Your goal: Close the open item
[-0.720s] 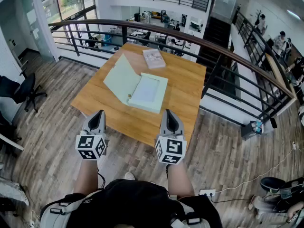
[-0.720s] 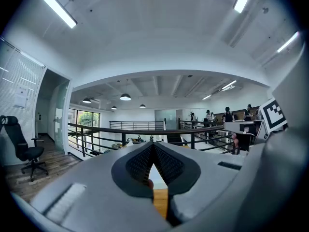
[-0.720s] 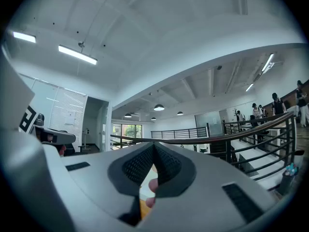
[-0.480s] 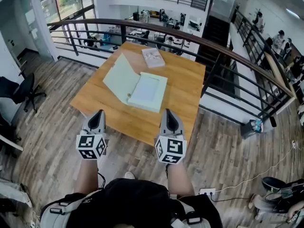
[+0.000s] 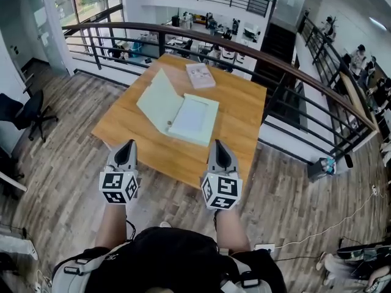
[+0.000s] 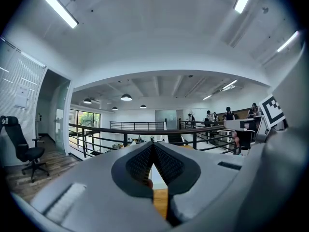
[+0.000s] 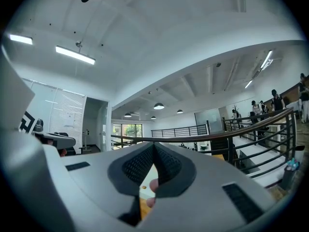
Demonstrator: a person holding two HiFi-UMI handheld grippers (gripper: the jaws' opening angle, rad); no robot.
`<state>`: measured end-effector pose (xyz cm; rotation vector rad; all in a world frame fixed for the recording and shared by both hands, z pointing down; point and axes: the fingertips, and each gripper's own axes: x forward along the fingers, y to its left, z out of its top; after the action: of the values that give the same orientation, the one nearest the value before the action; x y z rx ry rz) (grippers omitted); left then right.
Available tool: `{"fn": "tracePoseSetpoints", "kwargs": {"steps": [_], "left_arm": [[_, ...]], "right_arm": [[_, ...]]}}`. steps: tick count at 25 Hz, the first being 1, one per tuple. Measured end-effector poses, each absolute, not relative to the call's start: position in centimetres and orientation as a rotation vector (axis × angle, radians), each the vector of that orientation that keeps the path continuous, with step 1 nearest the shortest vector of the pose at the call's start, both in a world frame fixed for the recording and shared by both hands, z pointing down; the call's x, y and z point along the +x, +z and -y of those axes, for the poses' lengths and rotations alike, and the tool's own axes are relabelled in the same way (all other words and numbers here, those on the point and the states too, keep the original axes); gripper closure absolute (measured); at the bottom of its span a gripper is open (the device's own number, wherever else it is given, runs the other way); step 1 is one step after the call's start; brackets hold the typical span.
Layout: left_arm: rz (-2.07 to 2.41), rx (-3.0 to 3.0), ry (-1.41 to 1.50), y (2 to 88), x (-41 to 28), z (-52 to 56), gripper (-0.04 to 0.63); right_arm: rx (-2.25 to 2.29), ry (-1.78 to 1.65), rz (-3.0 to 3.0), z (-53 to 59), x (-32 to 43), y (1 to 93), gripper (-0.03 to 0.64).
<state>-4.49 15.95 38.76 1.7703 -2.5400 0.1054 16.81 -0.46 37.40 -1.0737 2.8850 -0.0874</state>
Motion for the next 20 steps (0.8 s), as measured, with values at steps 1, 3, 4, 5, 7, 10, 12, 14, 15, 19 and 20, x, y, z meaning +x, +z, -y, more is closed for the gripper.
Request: {"fn": "tracePoseSetpoints", "kwargs": {"steps": [1,3,4,5,7,10,12,14,15,19,20], "left_arm": [[2.540,1.771,0.103,38.8,-4.9,-16.1,0.595],[2.539,1.771,0.099,39.0,-5.9,-16.4,0.595],[2.539,1.771,0.097,39.0,-6.4,-16.6,0.595],[2.537,1.772,0.096,39.1,-6.9,-16.8,0.595],[2.531,1.776,0.099,39.2,-7.8,-17.2,0.595],[2.516,1.799,0.107,39.4,-8.9,-17.4,0.595],[2.507,1.817,0.113,39.4,-9.5,-17.6,0.595],[2.498,1.824,0.116,39.7,-10.1,-17.8,0.595],[2.493,1.822,0.117,40.0,-10.5,-17.8,0.595],[2.465,1.817,0.127,41.0,-11.5,-17.3,0.595],[2.460,1.818,0.125,41.2,-11.7,-17.1,0.595]], "right_arm": [[-1.070,-0.092,-2.886,0.3,16.3,37.4,0.618],[-1.065,-0.100,-2.890,0.1,15.3,37.5,0.618],[-1.063,-0.101,-2.892,-0.1,14.7,37.6,0.618],[-1.062,-0.101,-2.893,-0.3,14.1,37.6,0.618],[-1.062,-0.100,-2.894,-0.8,13.2,37.7,0.618],[-1.075,-0.099,-2.885,-1.4,12.2,37.7,0.618],[-1.093,-0.104,-2.873,-2.0,11.9,37.8,0.618],[-1.116,-0.114,-2.864,-2.4,11.7,38.3,0.618],[-1.128,-0.118,-2.863,-2.5,11.6,38.6,0.618],[-1.184,-0.112,-2.864,-2.2,11.4,39.8,0.618],[-1.203,-0.096,-2.861,-2.0,11.4,39.9,0.618]]}}
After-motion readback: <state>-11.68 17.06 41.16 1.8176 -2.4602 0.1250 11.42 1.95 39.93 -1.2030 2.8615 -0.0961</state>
